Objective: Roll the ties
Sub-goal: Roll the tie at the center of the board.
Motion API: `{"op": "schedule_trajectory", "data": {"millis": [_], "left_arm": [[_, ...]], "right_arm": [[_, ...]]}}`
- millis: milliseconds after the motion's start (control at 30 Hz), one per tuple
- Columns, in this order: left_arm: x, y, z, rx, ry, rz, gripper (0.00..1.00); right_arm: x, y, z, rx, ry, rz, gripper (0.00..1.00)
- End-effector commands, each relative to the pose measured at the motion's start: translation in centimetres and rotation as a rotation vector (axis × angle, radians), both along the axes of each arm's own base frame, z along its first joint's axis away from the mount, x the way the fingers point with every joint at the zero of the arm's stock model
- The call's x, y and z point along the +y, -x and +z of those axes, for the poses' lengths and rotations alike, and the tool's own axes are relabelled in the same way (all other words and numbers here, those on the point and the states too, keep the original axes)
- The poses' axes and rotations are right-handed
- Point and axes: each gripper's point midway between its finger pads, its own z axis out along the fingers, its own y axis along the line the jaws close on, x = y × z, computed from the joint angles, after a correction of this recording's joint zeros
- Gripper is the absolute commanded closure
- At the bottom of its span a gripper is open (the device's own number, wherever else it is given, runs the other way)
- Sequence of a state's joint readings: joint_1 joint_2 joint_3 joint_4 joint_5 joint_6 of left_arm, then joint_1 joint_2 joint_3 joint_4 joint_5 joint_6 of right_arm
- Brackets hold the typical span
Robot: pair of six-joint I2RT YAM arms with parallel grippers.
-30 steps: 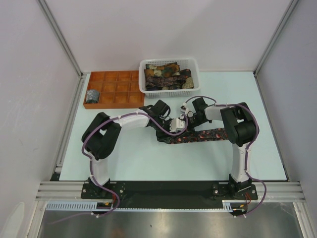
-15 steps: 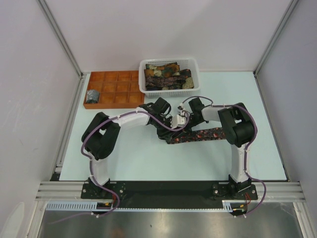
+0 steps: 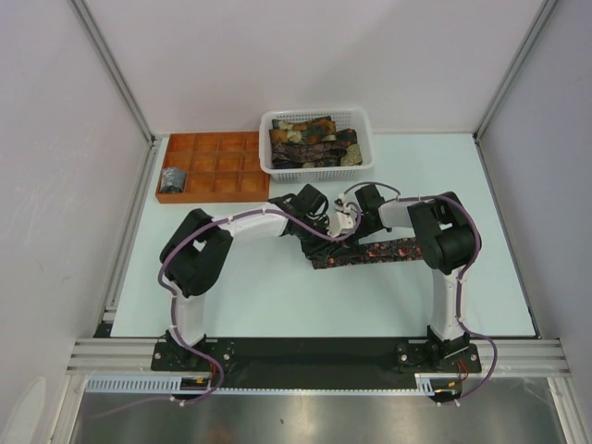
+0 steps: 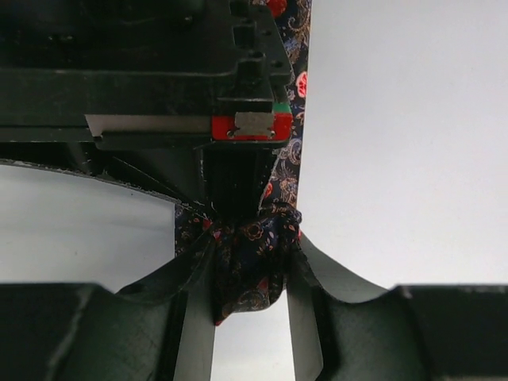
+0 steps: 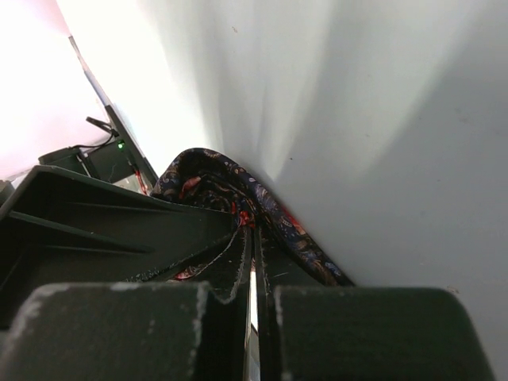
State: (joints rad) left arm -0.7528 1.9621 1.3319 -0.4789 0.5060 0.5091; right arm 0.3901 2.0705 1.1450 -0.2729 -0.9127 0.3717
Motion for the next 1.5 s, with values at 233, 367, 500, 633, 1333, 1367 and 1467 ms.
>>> {"op": "schedule_trajectory", "data": {"millis": [233,367,500,633,1333,1367,1467], "left_arm": [[0.4,3.3,-5.1,-0.063,-0.146,-0.062,0.58],[0.5,3.8,-6.1,-0.046,-0.229,-0.077,0.56],[1.4,4.1,-6.6,-0.015,-0.301,-0.079,0.55],[2.1,4.4,-7.5,0.014,-0.362,-0.086,0.53],[4.7,5.8,-8.6,0.062,-0.437,-0.136,0.54],[4.7,5.8,-8.5,0.068,-0.436,-0.127,0.54],[4.6,6.1,-8.5,0.085,-0.430,-0.121,0.54]], "right_arm": [[-0.1,1.4,-2.3,0.039,-0.004,-0.019,1.00],[-0.4,1.7,-1.5,0.055,-0.023,-0.008,1.00],[-1.0,1.5,-1.0,0.064,-0.018,-0.017,1.00],[-0.9,1.6,-0.8,0.079,-0.023,-0.011,0.97],[-3.1,0.7,5.5,-0.021,-0.158,-0.002,0.61],[-2.9,0.4,5.8,-0.040,-0.179,-0.004,0.59],[-2.8,0.5,5.8,-0.071,-0.211,-0.004,0.53]]}}
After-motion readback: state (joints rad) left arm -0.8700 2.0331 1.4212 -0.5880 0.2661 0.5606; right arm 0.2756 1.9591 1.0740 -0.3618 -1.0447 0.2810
